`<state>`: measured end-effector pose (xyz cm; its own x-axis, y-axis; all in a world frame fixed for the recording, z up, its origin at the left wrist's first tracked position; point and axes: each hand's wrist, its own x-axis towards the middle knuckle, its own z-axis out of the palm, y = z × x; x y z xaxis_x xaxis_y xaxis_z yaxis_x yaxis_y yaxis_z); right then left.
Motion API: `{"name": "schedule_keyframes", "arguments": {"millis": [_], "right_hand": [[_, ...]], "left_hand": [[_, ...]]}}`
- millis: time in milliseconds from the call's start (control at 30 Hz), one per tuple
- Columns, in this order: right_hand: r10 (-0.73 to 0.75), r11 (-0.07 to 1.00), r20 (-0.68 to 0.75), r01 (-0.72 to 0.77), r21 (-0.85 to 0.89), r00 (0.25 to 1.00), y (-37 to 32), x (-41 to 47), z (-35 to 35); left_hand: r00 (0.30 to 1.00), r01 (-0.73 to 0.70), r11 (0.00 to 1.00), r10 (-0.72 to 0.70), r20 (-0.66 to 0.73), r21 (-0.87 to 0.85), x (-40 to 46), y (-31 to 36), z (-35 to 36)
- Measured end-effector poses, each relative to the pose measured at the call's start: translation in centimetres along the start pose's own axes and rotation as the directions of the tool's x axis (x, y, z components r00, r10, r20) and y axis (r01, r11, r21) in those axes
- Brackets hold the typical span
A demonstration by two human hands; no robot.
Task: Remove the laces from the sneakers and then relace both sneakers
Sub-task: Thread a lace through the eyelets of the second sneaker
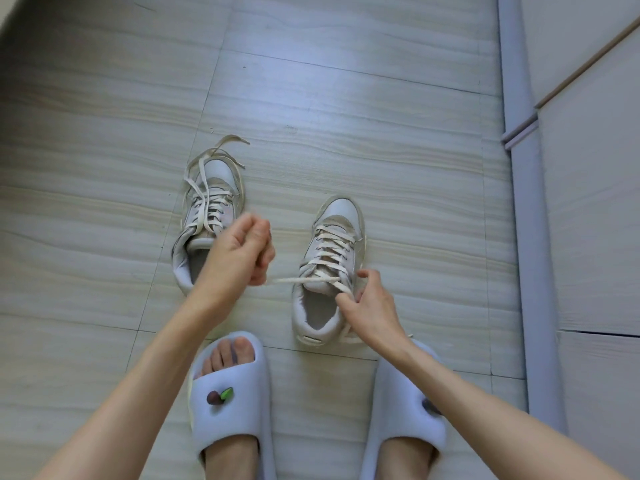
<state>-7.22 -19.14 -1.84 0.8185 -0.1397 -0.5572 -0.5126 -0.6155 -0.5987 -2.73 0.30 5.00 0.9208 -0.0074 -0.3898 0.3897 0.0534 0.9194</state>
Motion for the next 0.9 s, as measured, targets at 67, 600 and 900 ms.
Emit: {"name": "schedule_keyframes", "arguments": {"millis": [67,600,900], "right_hand": [[-0.010,1.000,-0.071,0.010,-0.009,0.997,0.5,0.5,-0.9],[-0.066,0.976,0.310,-0.002,0.216,0.949,-9.3,2.1,-13.5],[-0.208,0.935,0.064,0.179,0.305,0.976,-20.9,2.1,-16.1]], "left_hand": [[0.998,0.054,0.994,-0.057,0.022,0.096,0.0,-0.7,0.2],[0.983,0.181,0.927,-0.158,0.094,-0.327,3.3,10.4,0.7],[0.988,0.073,0.995,-0.081,0.130,0.064,4.3,17.1,1.2]]}}
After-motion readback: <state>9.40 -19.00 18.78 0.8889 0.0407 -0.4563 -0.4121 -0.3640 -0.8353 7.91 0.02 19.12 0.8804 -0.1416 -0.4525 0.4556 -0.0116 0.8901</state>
